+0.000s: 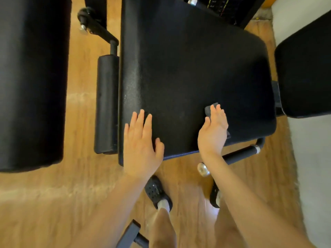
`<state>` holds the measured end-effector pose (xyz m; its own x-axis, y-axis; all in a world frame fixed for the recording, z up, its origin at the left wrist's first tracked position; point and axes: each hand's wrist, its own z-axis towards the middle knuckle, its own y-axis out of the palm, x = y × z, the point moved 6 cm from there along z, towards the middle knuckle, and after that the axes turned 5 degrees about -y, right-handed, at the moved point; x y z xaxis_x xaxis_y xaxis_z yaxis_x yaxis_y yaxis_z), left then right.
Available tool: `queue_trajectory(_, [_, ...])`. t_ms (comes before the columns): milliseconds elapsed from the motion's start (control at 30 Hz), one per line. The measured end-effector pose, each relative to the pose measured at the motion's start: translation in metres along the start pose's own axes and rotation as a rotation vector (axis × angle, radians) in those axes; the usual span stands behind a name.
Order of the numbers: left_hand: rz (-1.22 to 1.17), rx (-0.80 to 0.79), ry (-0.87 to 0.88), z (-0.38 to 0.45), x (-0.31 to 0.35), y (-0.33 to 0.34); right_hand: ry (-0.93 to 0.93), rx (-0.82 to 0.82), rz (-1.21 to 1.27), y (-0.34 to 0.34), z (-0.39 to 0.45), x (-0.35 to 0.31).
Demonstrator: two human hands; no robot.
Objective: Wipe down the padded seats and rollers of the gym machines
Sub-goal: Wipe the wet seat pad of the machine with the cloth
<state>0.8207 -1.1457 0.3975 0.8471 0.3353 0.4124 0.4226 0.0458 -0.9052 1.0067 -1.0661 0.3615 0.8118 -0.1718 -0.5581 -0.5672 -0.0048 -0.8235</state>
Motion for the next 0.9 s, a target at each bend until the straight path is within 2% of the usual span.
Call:
queue_trajectory(100, [0.037,-0.038,-0.060,-0.021,-0.034,-0.004,-0.152,-0.092,-0.036,0.015,-0.029,-0.045])
queue_trajectory(267, [-0.003,-0.143,0.018,-0.032,-0.059,0.000,-0.439,-0.249,-0.030,0.047,-0.077,-0.115])
queue_trajectory(400, [-0.070,-0.186,0.043,-0.034,-0.062,0.004,-0.693,-0.341,-0.077,0.051,-0.106,-0.122])
queue_trajectory(500, [-0.079,-0.211,0.050,-0.040,-0.068,0.007,-0.848,-0.353,-0.056,0.049,-0.104,-0.120])
queue_trajectory(600, [-0.113,-0.256,0.025,-0.039,-0.069,0.010,-0.876,-0.355,-0.044,0.055,-0.079,-0.135])
queue_trajectory(733, [-0.113,-0.259,0.030,-0.039,-0.068,0.010,-0.777,-0.353,-0.037,0.059,-0.056,-0.157])
queue_trajectory(900, [-0.180,-0.238,-0.008,-0.037,-0.064,-0.001,-0.864,-0.408,-0.055,0.052,-0.079,-0.138])
